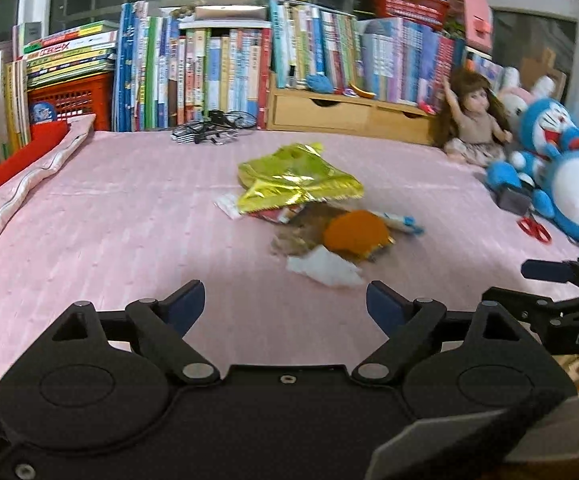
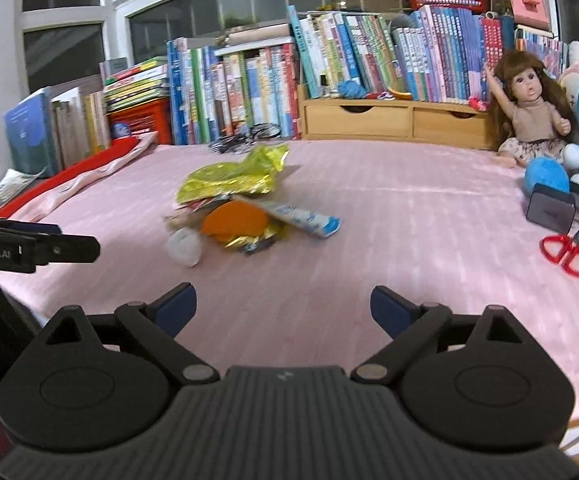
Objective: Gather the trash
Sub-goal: 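Grasp the white tissue with the left gripper while the right gripper grasps the white-and-blue paper bag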
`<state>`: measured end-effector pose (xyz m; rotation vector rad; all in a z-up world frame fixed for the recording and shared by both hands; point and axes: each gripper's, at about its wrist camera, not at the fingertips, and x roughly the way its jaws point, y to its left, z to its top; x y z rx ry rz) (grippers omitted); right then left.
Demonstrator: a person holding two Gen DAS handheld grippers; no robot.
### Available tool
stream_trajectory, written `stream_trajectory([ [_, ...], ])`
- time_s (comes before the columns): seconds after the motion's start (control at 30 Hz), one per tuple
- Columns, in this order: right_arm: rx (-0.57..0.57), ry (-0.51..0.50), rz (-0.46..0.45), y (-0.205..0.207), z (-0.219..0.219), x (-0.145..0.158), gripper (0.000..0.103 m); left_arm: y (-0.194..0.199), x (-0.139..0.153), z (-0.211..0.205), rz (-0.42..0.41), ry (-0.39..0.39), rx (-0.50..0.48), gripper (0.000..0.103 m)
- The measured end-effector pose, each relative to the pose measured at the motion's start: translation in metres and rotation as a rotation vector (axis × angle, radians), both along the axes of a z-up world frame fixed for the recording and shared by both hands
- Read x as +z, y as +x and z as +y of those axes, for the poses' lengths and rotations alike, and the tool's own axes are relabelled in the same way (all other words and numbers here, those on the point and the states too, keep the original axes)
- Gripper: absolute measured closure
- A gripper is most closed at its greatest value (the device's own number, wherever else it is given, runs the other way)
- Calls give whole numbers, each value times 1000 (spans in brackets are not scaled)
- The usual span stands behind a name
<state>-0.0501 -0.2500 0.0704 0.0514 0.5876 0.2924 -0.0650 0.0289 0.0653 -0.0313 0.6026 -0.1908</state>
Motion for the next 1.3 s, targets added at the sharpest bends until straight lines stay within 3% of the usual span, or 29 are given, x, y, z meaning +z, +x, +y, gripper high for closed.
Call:
stream_trajectory([
  [0.17,-6,-21,-35,21,4,-2,5,26,-8,1,12,-51,40,15],
  [0.27,-15,-35,-57,39,4,-4,5,33,-16,-4,38,-96,12,15],
  [0.4,-13,-90,-54,66,4,-9,5,37,-27,-21,45,-70,-29,15],
  [0.53,44,-176,-35,88,9,-16,12,48,-37,-34,62,-79,-33,15],
  [0.67,114,-251,-35,101,21,-20,18,67,-44,-35,98,-167,0,19],
  [0.77,140,-309,-39,110,32,-25,26,80,-49,-29,120,-237,32,30],
  [0.9,170,-364,-35,119,46,-34,37,90,-55,-32,135,-233,30,47],
  [0.97,178,-373,-31,123,51,-36,52,92,-56,-36,136,-211,22,64],
  [1.0,178,-370,-27,124,52,-38,67,93,-56,-37,141,-208,20,66],
  [1.03,172,-360,-20,125,53,-38,74,94,-57,-36,145,-217,18,71],
  [1.13,173,-326,-11,121,52,-38,86,93,-56,-36,145,-228,15,75],
  [1.3,154,-298,-9,103,47,-34,92,79,-48,-37,100,-177,2,76],
])
